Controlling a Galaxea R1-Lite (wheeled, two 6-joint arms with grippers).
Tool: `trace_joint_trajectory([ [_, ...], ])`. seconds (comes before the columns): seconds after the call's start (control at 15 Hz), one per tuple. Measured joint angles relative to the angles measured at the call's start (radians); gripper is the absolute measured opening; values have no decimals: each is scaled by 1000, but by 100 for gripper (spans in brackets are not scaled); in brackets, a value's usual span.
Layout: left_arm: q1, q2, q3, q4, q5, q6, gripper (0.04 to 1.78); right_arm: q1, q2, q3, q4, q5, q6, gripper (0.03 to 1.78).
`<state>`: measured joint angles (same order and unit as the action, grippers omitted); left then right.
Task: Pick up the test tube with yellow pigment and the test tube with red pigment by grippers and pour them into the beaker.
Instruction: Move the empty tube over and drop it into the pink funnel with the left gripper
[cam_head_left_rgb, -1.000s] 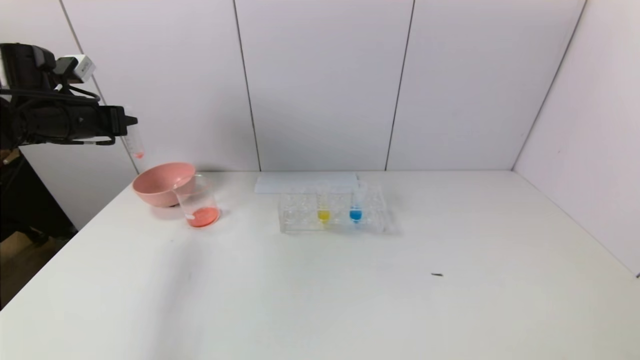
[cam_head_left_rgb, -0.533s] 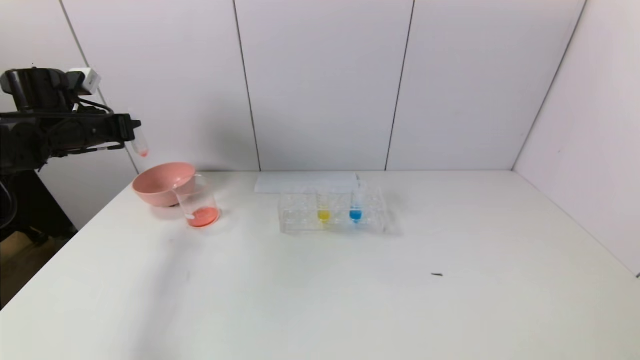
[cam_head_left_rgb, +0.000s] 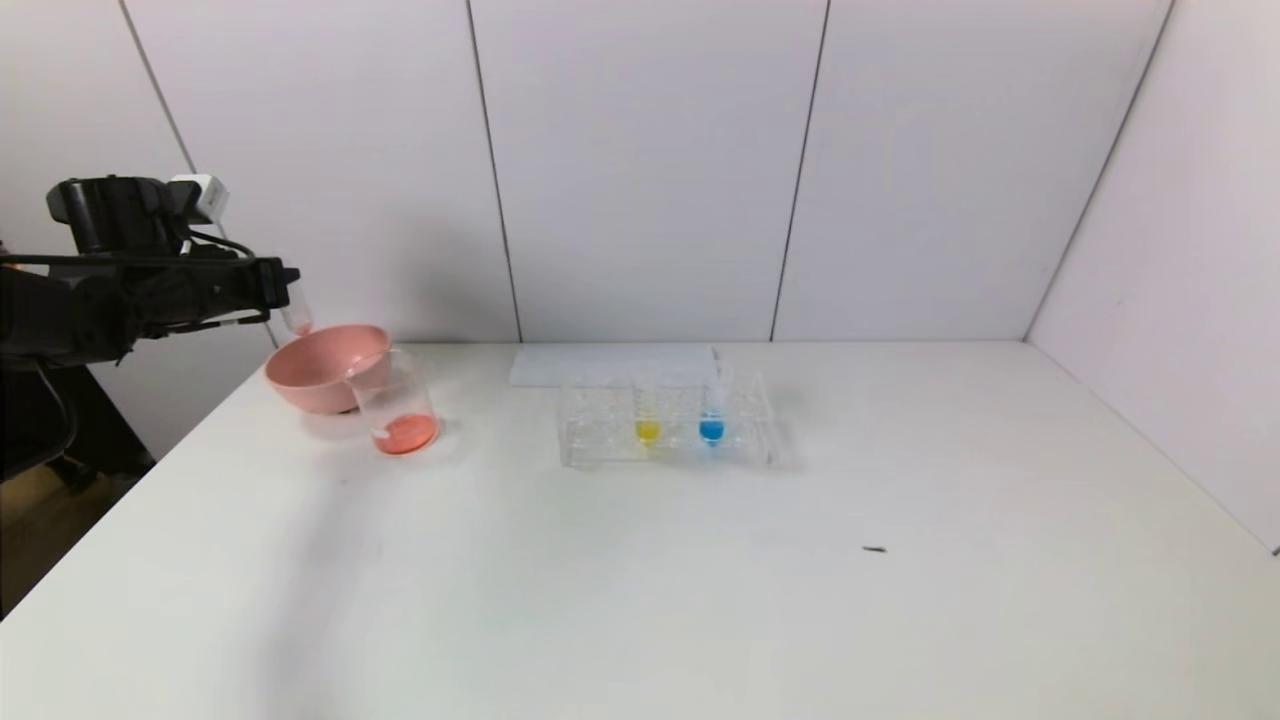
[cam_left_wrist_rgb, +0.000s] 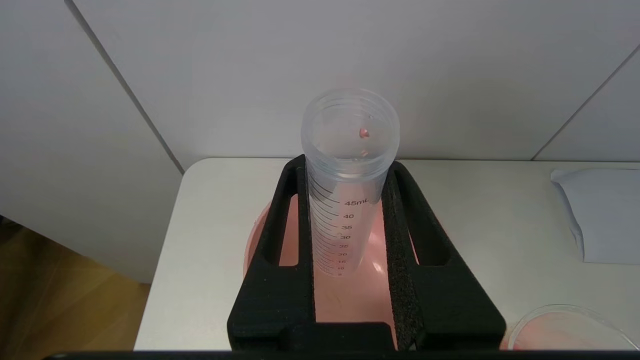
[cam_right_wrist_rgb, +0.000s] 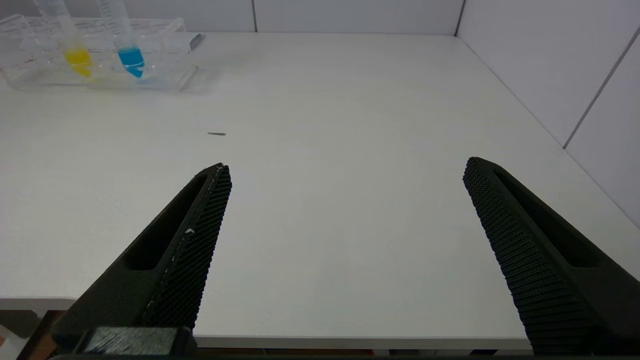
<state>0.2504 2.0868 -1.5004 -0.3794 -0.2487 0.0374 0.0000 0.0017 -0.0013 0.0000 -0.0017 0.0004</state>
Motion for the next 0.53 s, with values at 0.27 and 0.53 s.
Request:
trace_joint_trajectory([
  [0.27, -9, 45, -27, -3, 0, -29, 43, 0, 0, 0, 0, 0, 0, 170],
  [0.53, -15, 114, -75, -3, 0, -37, 43, 0, 0, 0, 0, 0, 0, 170],
])
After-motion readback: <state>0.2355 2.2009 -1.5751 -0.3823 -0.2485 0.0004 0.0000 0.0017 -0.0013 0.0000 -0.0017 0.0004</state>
